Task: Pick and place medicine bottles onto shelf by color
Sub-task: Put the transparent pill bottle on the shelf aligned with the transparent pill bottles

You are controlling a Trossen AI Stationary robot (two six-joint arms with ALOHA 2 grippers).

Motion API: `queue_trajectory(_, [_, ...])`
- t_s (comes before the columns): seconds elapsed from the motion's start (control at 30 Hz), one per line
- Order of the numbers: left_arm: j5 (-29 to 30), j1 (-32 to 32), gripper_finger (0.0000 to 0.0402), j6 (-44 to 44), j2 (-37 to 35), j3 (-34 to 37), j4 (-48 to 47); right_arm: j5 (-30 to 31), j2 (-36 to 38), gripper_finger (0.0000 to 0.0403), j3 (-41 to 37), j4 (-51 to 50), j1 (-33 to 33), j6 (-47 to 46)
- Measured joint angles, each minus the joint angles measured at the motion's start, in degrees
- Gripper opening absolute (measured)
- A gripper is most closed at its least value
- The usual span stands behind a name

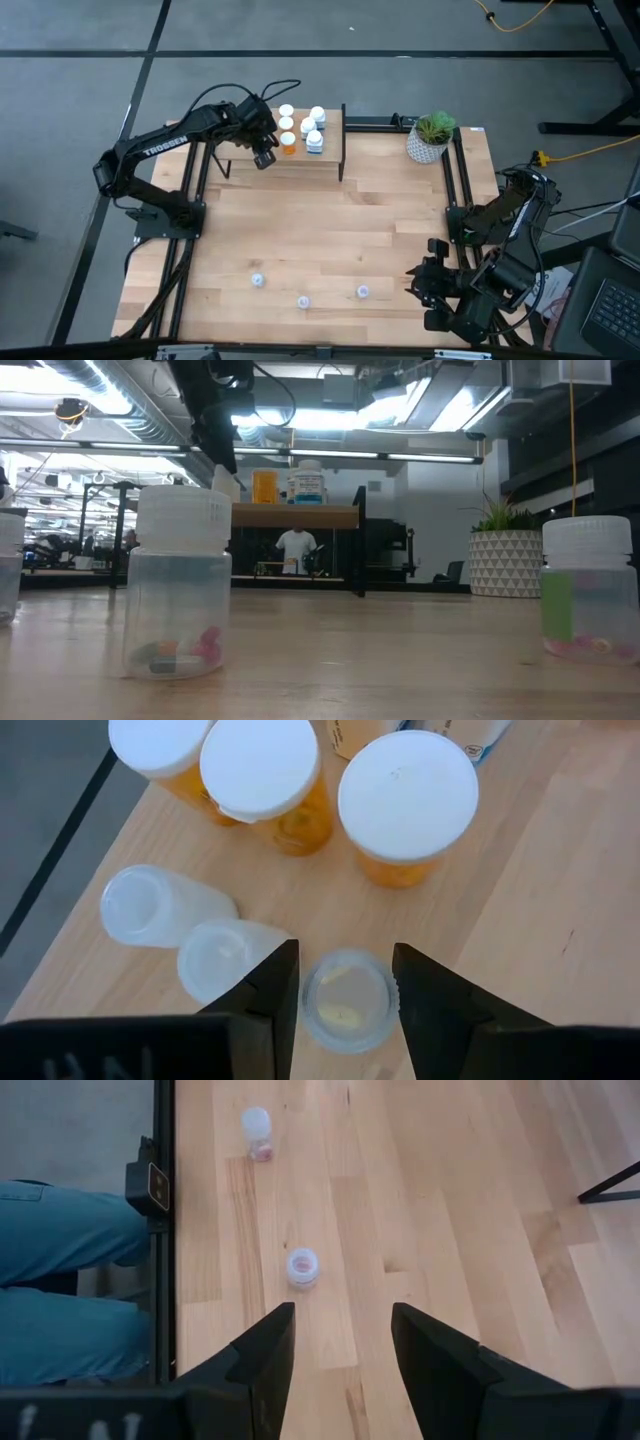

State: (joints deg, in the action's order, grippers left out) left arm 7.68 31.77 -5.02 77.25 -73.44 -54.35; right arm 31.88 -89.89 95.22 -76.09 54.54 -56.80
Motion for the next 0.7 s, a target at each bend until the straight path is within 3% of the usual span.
queue_trajectory(0.53, [0.3,0.9,0.0127,-1.2,0.0,0.0,-0.1,0.0,0.0,0.0171,0.0,0.0,0.0,-0.1])
queue_trajectory(0.7, [0.3,1.4,0.0147,-1.2,0.0,0.0,-0.3,0.0,0.0,0.0171,0.0,0.0,0.0,-0.2])
